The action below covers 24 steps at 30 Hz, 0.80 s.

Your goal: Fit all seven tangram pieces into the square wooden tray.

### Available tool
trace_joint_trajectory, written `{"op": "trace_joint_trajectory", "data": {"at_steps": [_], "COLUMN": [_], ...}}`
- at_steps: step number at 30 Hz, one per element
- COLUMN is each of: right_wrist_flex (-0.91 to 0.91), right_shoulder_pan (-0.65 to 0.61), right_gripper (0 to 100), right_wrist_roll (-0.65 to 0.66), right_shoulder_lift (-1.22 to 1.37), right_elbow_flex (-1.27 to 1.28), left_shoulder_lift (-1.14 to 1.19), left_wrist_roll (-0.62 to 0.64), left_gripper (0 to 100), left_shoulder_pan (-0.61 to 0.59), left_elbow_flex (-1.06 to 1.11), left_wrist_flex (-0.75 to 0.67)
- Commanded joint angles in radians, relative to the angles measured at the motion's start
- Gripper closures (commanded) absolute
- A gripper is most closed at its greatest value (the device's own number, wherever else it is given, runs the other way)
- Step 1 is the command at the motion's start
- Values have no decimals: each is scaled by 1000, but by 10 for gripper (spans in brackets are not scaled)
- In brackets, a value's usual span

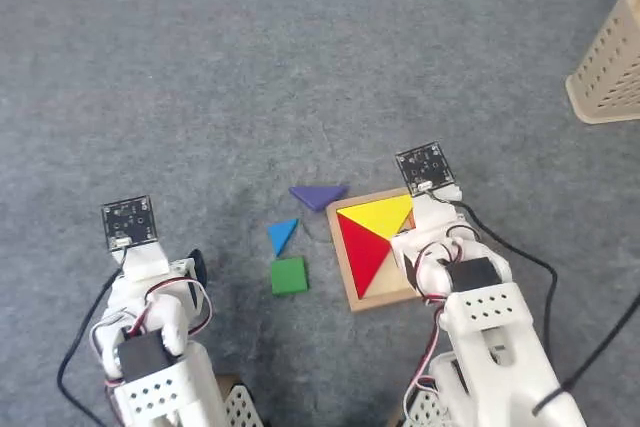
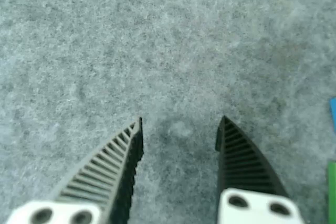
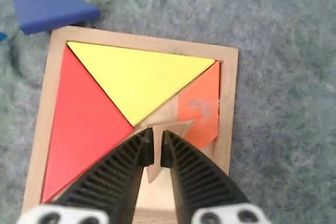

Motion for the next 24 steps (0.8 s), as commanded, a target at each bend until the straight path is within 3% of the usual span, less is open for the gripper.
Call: {"op": "trace_joint_trajectory", "data": {"at_steps": [1,24], "right_wrist_flex": [-18,-53], "right_shoulder_pan": [19,21], "right_gripper": [971,972], "right_wrist_roll": [23,31], "right_shoulder_lift": [-36,352], "right_elbow_flex": [-11,-199], "left_shoulder_lift": [-20,-20], "left_wrist_roll": [-6,-6], "left_gripper": [784,784], "left_shoulder_pan": [-5,-5], "left_elbow_flex": [-13,-13], "left_wrist_flex": [3,3]}}
